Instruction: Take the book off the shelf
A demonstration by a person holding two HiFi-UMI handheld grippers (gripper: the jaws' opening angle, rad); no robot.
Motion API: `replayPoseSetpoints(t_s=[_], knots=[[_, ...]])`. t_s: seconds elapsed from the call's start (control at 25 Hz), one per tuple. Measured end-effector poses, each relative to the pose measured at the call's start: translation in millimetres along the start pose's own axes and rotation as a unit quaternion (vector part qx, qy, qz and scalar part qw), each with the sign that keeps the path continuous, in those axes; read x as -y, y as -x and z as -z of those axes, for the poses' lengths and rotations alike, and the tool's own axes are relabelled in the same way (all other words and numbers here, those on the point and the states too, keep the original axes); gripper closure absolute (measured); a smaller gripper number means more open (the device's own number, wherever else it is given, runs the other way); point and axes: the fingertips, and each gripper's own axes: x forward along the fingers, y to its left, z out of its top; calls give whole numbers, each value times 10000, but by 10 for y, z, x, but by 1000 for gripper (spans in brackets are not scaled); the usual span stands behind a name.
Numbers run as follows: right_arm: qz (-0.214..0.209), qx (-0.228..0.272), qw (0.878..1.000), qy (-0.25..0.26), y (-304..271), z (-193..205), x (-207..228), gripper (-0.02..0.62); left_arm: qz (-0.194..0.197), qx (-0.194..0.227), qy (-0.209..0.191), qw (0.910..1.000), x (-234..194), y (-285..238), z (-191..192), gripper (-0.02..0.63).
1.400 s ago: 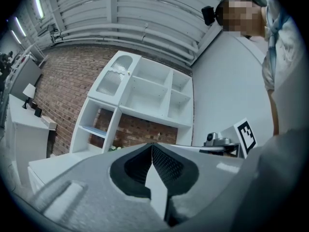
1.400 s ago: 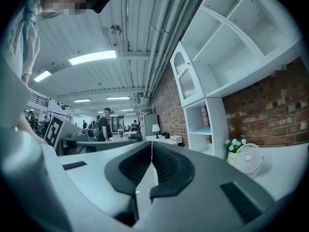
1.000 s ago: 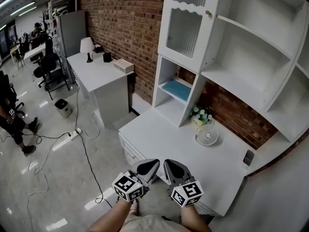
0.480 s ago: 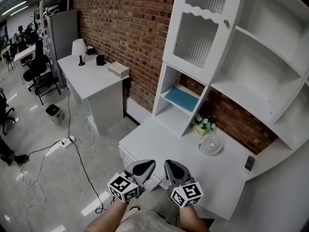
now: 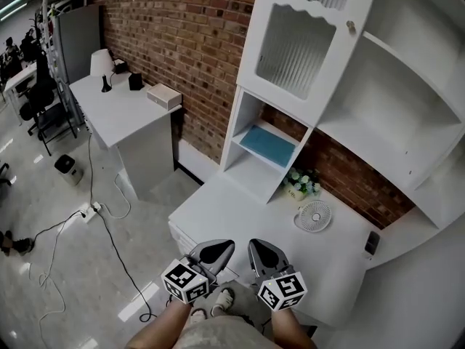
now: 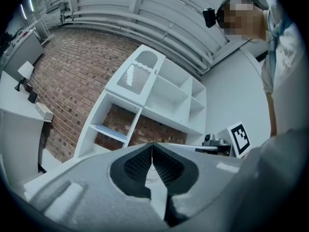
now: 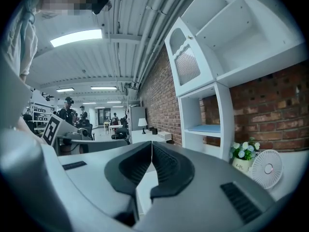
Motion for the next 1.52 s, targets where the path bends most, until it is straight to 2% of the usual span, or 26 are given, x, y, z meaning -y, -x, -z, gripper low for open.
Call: replayPoseSetpoints(t_s=[0.64,0.92,1.52], knots=[[-118,58,9996,-259,-587,-12,787,578,68,-205,-152,9997,-519,-969,-27,597],[-294,-43,9993,-205,-738,-12,1026,578,-10,-222,-172,9996,-664,-1237,-14,597],[132,-226,9996,-100,-1178,-92,1249,578,426,-227,31,9988,-1122,-1537,-163,597]])
